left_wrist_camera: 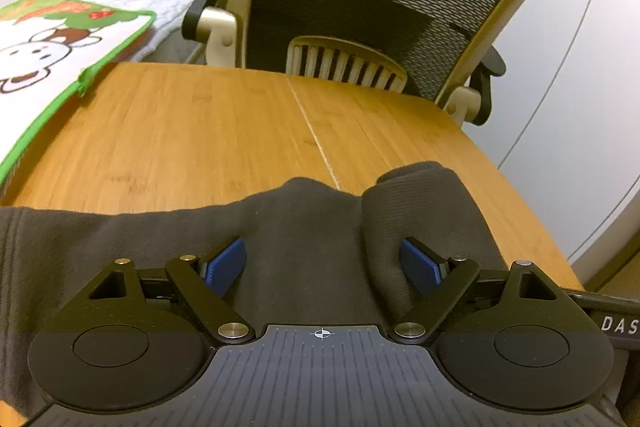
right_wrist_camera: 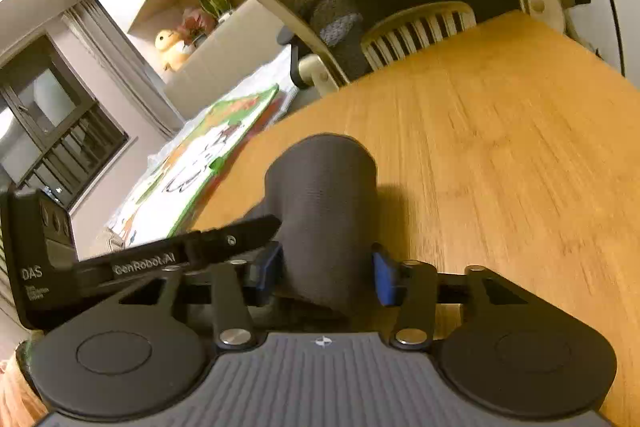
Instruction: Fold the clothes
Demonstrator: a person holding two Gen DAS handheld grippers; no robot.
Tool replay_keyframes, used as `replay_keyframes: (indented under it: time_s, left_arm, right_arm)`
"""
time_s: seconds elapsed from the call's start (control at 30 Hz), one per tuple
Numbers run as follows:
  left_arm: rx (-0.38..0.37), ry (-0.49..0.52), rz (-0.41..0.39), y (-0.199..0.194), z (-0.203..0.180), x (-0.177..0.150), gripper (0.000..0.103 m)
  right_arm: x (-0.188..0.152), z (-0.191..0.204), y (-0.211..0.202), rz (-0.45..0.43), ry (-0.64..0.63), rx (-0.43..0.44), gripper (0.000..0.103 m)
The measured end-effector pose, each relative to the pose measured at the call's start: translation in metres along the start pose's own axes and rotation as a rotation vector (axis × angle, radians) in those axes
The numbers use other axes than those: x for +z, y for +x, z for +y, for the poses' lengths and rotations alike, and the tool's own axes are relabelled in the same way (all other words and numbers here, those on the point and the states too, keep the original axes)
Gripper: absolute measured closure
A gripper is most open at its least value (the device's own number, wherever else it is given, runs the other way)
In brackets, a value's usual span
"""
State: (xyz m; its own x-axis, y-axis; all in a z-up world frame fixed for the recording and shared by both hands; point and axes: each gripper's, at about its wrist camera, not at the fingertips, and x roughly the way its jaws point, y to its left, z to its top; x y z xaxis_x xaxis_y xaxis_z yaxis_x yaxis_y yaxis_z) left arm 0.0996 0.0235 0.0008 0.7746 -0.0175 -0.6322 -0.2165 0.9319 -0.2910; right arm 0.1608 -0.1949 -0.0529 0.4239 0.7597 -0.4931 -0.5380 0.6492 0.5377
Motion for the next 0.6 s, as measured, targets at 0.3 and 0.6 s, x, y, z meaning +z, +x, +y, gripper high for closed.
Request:
replay_keyframes:
  time_s: [0.3,0.6]
  left_arm:
    - [-0.073,-0.032,-0.057,-0.021,-0.019,0.023,0.011]
    - [0.016,0.055,-0.033,-0.008,-0.022,0.014,0.007]
  right_arm:
    - [-0.021,0.076,-0.012,-0.055,-0.589,-0.236,0.062]
    - [-0.028,0.082,-0.018,-0.054,-0.617,-0.184,0.042]
